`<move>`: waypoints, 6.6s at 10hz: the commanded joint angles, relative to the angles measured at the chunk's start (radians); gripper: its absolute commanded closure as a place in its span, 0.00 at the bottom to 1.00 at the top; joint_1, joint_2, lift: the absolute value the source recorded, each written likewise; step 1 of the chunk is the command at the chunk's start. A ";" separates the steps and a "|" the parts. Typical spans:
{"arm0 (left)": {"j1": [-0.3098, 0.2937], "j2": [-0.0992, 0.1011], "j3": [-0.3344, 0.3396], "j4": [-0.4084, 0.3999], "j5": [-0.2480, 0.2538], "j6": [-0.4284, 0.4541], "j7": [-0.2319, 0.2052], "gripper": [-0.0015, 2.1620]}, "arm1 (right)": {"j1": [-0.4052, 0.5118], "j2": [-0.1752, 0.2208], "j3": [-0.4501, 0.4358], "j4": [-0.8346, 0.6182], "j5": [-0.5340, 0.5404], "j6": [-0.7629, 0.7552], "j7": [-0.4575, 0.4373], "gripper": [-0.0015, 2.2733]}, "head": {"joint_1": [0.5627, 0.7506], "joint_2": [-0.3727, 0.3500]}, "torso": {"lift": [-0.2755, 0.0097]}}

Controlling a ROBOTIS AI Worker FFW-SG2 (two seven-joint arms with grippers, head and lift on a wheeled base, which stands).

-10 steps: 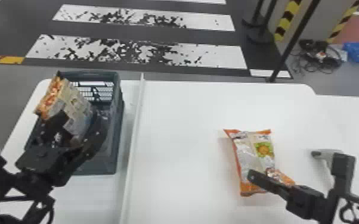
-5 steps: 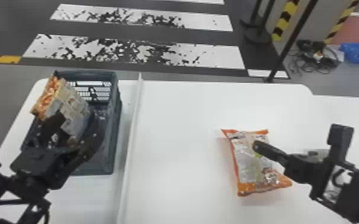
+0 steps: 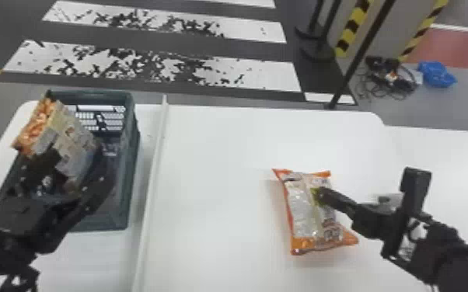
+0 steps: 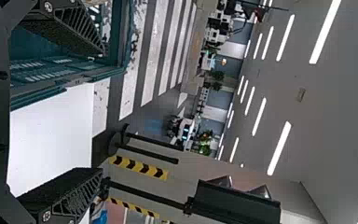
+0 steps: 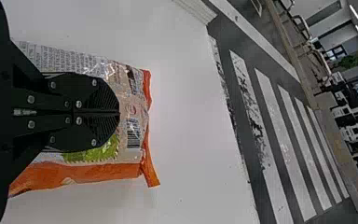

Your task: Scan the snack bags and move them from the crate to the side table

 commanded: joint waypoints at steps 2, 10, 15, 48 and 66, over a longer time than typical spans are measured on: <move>-0.006 -0.001 -0.005 0.003 0.000 0.000 -0.002 0.05 | 0.025 0.004 0.003 0.020 0.007 -0.028 -0.013 0.91 | 0.70 0.30 | 0.66; 0.011 0.004 -0.003 0.006 0.008 -0.028 -0.017 0.05 | 0.152 0.035 -0.075 -0.034 -0.023 -0.071 -0.024 0.91 | 0.70 0.24 | 0.66; 0.042 0.002 -0.003 -0.017 0.008 -0.049 -0.025 0.05 | 0.120 0.039 -0.118 -0.184 -0.074 0.067 -0.045 0.91 | 0.70 0.22 | 0.66; -0.006 -0.006 -0.134 -0.076 -0.084 0.058 0.176 0.05 | 0.071 -0.163 -0.090 0.331 0.109 -0.356 -0.051 0.04 | 0.70 0.03 | 0.66; -0.046 0.016 -0.137 -0.060 -0.048 0.070 0.169 0.05 | 0.238 0.059 -0.162 -0.316 0.027 0.098 -0.116 0.93 | 0.70 0.06 | 0.66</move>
